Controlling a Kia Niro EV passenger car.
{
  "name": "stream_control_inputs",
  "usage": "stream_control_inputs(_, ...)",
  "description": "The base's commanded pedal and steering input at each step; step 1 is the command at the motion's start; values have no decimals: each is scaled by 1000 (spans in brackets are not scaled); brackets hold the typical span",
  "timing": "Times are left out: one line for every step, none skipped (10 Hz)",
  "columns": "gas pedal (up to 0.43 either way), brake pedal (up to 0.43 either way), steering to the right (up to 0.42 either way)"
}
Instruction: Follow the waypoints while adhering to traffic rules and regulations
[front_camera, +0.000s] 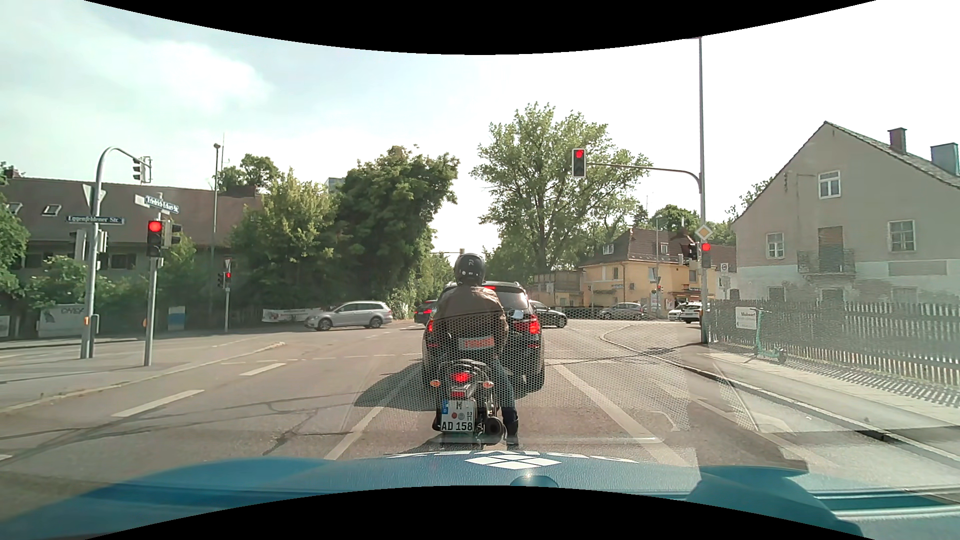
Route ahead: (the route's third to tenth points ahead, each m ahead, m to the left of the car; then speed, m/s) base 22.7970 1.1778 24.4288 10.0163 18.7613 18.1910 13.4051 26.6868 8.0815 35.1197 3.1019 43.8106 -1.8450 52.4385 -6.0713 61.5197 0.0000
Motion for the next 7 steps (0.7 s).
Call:
stream_control_inputs(0,317,-11)
stream_control_inputs(0,317,-11)
stream_control_inputs(0,317,-11)
stream_control_inputs(0,317,-11)
stream_control_inputs(0,311,-11)
stream_control_inputs(0,317,-11)
stream_control_inputs(0,317,-11)
